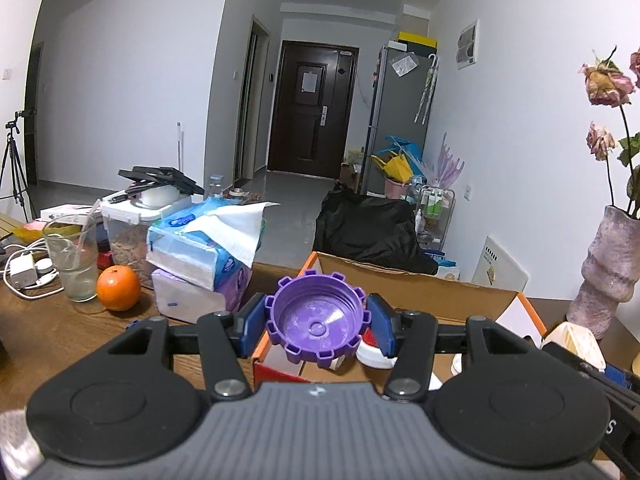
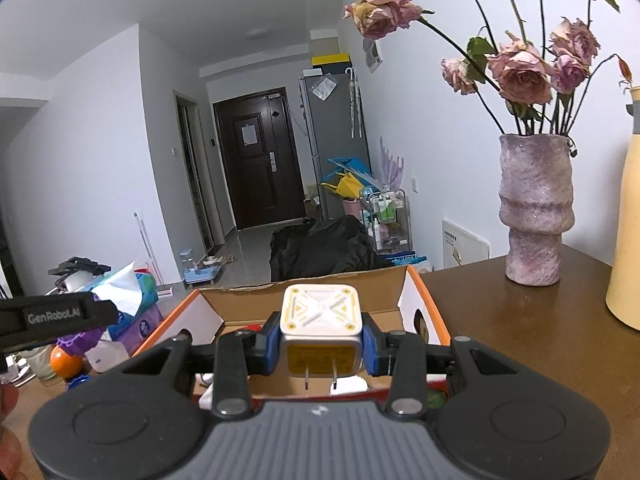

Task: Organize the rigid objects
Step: 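Carry the plug adapter and purple cap with both grippers over the box, then open both grippers to drop the plug adapter and purple cap into the box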

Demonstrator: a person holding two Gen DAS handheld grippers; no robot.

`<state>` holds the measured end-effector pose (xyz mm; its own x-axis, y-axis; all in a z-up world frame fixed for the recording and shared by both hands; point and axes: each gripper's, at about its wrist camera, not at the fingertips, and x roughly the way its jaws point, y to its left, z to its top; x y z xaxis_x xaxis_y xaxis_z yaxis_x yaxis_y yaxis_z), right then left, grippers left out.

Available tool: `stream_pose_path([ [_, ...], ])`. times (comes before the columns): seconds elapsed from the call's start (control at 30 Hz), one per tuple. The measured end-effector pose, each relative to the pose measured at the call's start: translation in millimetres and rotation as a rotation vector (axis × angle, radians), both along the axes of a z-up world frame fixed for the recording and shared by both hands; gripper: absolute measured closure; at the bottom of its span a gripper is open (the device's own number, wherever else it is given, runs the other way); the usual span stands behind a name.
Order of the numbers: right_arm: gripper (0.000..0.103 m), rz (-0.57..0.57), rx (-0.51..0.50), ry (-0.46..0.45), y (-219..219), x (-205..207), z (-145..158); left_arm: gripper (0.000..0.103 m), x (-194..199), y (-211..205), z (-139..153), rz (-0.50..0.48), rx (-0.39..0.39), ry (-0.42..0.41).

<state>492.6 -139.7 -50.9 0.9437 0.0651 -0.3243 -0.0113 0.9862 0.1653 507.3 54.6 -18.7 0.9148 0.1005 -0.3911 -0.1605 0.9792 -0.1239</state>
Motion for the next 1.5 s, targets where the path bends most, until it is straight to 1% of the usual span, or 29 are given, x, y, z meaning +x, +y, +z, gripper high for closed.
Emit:
stream_pose_path([
  [0.17, 0.065, -0.001, -0.007, -0.005, 0.9, 17.3, 0.9, 0.048, 18.7, -5.5, -3.8, -0.015, 0.010, 0.012],
  [0.5, 0.065, 0.003, -0.023, 0.034, 3.3, 53.3, -7.5, 0.048, 51.7, -12.0, -10.4, -0.026, 0.024, 0.025],
  [0.8, 0.065, -0.008, -0.038, 0.052, 3.3, 76.7, -12.0, 0.048, 76.7, -20.5, -19.0, -0.041, 0.060, 0.047],
  [1.03, 0.065, -0.009, -0.053, 0.074, 4.3, 89.8, -14.2, 0.048, 99.3, -17.7, -31.6, -0.038, 0.072, 0.091],
  [1.33, 0.065, -0.011, -0.061, 0.108, 0.6, 103.2, -21.8, 0.048, 107.5, -17.5, -40.6, -0.045, 0.093, 0.110],
  [1.5, 0.065, -0.009, -0.064, 0.123, 0.5, 105.5, -24.9, 0.048, 107.4, -17.4, -42.3, -0.064, 0.086, 0.110],
])
